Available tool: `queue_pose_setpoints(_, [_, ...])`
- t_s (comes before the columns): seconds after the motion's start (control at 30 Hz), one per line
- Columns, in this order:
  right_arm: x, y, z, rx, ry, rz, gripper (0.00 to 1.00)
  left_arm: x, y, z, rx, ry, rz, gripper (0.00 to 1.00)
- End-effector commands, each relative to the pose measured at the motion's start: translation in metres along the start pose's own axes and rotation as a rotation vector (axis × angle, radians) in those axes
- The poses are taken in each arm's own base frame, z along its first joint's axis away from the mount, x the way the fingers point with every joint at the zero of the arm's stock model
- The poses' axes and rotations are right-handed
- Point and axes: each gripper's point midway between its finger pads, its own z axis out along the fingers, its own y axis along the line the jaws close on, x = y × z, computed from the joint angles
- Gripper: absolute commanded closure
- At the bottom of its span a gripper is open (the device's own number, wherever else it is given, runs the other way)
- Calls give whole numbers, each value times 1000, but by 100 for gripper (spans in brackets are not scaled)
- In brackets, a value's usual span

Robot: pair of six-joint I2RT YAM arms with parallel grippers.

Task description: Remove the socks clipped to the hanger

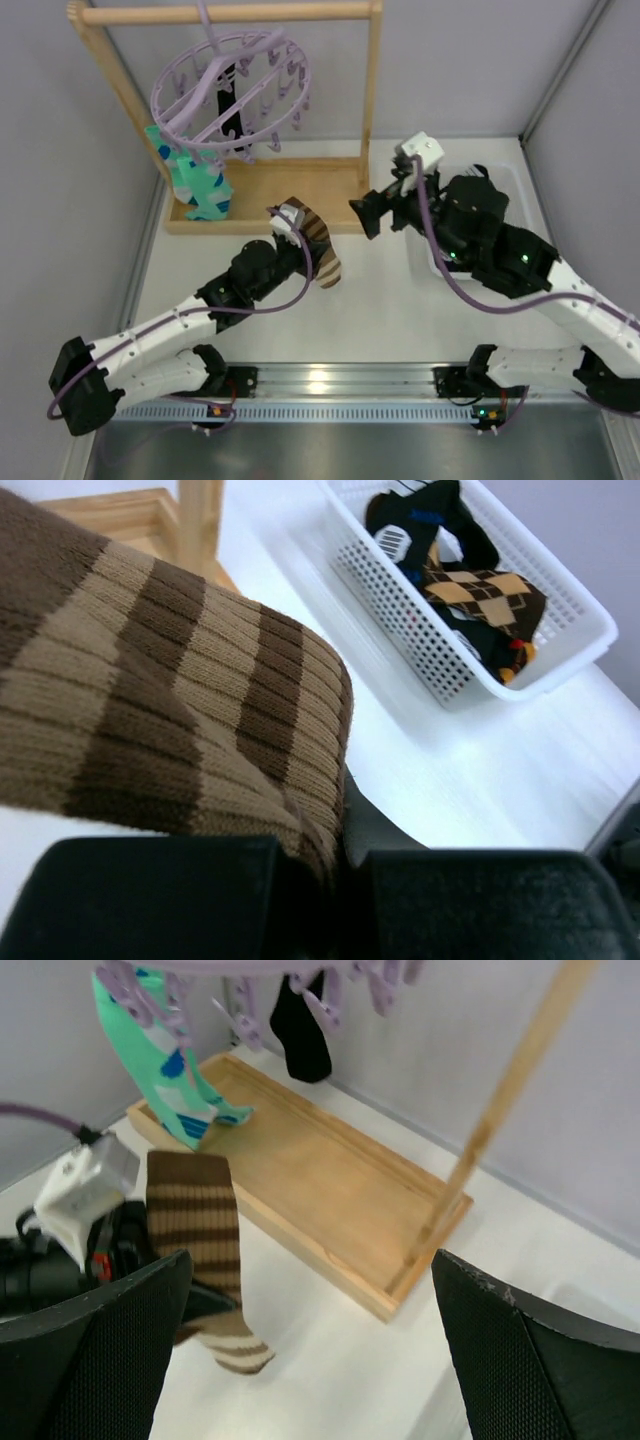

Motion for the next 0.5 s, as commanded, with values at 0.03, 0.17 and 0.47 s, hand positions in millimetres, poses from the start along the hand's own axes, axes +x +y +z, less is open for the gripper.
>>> queue_pose_setpoints(0.03, [42, -53, -59, 247, 32, 90, 1, -28, -42, 19, 143, -6, -59, 100])
queue_pose_setpoints(0.17, [66, -80, -91, 388, 50, 137, 0, -48, -67, 39, 201, -4, -70, 100])
queue_pose_setpoints(0.47, [87, -146, -187, 699, -85, 304, 1, -97, -144, 112, 407, 0, -82, 100])
